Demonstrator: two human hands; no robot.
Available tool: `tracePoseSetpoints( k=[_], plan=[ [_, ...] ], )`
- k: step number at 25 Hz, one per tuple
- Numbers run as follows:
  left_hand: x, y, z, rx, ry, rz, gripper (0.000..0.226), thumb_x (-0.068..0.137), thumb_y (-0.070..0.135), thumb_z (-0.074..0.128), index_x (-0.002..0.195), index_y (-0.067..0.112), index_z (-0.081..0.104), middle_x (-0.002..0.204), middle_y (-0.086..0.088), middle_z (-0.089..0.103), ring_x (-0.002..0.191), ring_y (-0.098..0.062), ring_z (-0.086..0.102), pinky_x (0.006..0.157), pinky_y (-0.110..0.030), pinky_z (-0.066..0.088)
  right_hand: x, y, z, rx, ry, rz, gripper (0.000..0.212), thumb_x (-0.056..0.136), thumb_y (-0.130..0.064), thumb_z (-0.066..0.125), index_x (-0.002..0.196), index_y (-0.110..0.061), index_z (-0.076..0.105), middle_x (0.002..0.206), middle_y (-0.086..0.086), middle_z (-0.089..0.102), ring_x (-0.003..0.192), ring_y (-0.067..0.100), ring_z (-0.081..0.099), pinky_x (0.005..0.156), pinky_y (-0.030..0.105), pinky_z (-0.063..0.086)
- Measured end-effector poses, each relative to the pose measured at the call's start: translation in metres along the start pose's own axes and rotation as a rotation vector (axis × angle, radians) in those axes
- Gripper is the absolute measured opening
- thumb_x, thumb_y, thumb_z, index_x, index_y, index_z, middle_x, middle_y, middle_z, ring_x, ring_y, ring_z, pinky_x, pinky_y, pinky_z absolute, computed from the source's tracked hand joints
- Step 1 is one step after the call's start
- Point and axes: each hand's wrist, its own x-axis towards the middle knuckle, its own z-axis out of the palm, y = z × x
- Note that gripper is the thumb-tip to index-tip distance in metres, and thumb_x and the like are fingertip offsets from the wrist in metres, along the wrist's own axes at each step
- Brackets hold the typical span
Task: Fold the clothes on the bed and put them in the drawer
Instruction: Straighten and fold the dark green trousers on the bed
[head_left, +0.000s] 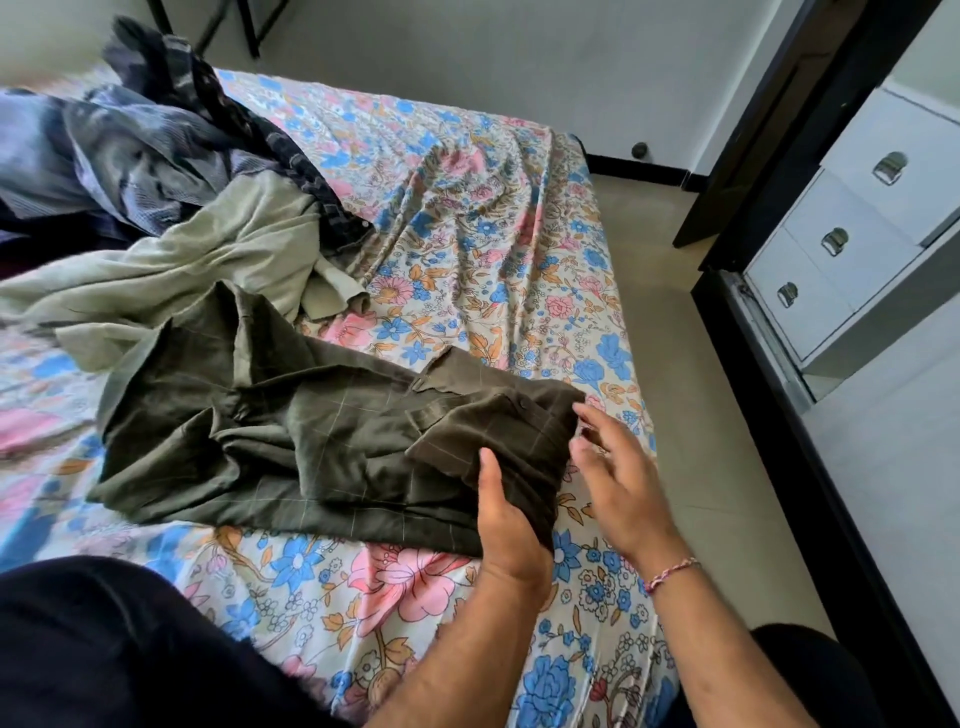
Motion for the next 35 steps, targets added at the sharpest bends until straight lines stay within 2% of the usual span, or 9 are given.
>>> tracePoseSetpoints(
  k=[5, 9, 14, 18, 20, 23, 26, 30, 35],
  plan=[
    [-0.004, -0.023, -0.004, 0.174, 0.069, 0.080, 0.094, 0.058, 0.049, 0.096, 0.135, 0.008, 0.059, 0.128, -0.004, 0.073, 0.124, -0.013, 0.066, 0.111, -0.037, 0.050, 0.025, -0.021, 0.013, 0.108, -0.104, -0.098, 0.060, 0.096, -0.057, 0.049, 0.152, -0.038, 0.044, 0.159, -0.018, 0.036, 0.146, -0.010, 0.026, 0.121, 0.025, 0.022],
    [-0.011, -0.032, -0.013, 0.367, -0.002, 0.124, 0.053, 0.087, 0.014, 0.066, 0.140, 0.015, 0.057, 0.131, 0.001, 0.070, 0.126, -0.011, 0.062, 0.120, -0.045, 0.040, 0.033, -0.013, 0.017, 0.081, -0.140, -0.189, 0.052, 0.095, -0.058, 0.050, 0.145, -0.044, 0.054, 0.168, -0.019, 0.019, 0.154, 0.000, 0.016, 0.123, 0.033, 0.020],
    [-0.091, -0.028, -0.021, 0.668, 0.129, 0.275, 0.092, 0.079, 0.001, 0.060, 0.148, 0.053, 0.030, 0.163, 0.013, 0.036, 0.143, 0.005, 0.039, 0.112, -0.016, 0.038, 0.031, 0.012, 0.041, -0.476, -0.159, -0.160, 0.057, 0.094, -0.050, 0.065, 0.148, -0.037, 0.051, 0.172, -0.004, 0.003, 0.158, 0.020, 0.006, 0.128, 0.047, 0.017],
    [-0.120, 0.018, 0.003, 1.024, -0.188, 0.782, 0.085, 0.074, 0.018, 0.063, 0.155, 0.034, 0.040, 0.162, 0.009, 0.037, 0.151, -0.009, 0.035, 0.115, -0.026, 0.040, 0.023, -0.005, 0.030, 0.005, 0.069, 0.214, 0.078, 0.082, -0.038, 0.082, 0.148, -0.037, 0.040, 0.161, 0.000, 0.029, 0.148, 0.023, 0.033, 0.122, 0.046, 0.032],
    [-0.097, 0.035, 0.027, 1.189, -0.293, 0.705, 0.079, 0.082, 0.014, 0.063, 0.157, 0.025, 0.039, 0.163, 0.008, 0.034, 0.154, -0.008, 0.027, 0.122, -0.032, 0.033, 0.020, -0.008, 0.021, 0.439, 0.132, 0.441, 0.060, 0.088, -0.034, 0.078, 0.138, -0.038, 0.044, 0.142, 0.005, 0.054, 0.124, 0.023, 0.061, 0.096, 0.043, 0.057],
    [-0.040, 0.042, 0.035, 1.500, 0.071, 0.326, 0.091, 0.087, 0.044, 0.063, 0.164, 0.029, 0.016, 0.172, 0.005, 0.014, 0.160, -0.013, 0.003, 0.130, -0.048, 0.011, 0.012, -0.012, 0.012, 0.792, 0.105, 0.584, 0.034, 0.098, -0.024, 0.063, 0.131, -0.022, 0.056, 0.119, 0.015, 0.070, 0.089, 0.023, 0.075, 0.064, 0.033, 0.060],
    [-0.006, 0.052, 0.014, 1.609, 0.253, 0.199, 0.090, 0.078, 0.066, 0.063, 0.155, 0.030, 0.032, 0.156, 0.003, 0.048, 0.147, -0.020, 0.042, 0.117, -0.052, 0.037, 0.008, -0.014, 0.011, 0.897, -0.013, 0.573, 0.035, 0.101, -0.037, 0.052, 0.129, -0.022, 0.065, 0.117, 0.019, 0.074, 0.094, 0.030, 0.070, 0.087, 0.049, 0.057],
    [-0.006, 0.062, 0.023, 1.603, 0.135, 0.222, 0.061, 0.075, 0.078, 0.065, 0.120, 0.038, 0.053, 0.111, 0.012, 0.070, 0.102, -0.016, 0.068, 0.087, -0.039, 0.055, 0.007, -0.020, 0.008, 0.878, -0.126, 0.428, 0.044, 0.106, -0.039, 0.037, 0.131, -0.018, 0.067, 0.120, 0.028, 0.070, 0.116, 0.043, 0.065, 0.109, 0.062, 0.041],
    [-0.002, 0.062, 0.049, 0.675, 0.007, -0.146, 0.030, 0.089, 0.042, 0.065, 0.112, 0.022, 0.067, 0.099, -0.009, 0.075, 0.089, -0.028, 0.074, 0.085, -0.042, 0.062, 0.010, -0.030, -0.022, 1.117, -0.166, 0.299, 0.049, 0.088, -0.043, 0.056, 0.122, -0.011, 0.073, 0.115, 0.027, 0.072, 0.098, 0.032, 0.074, 0.087, 0.040, 0.062]
  ],
)
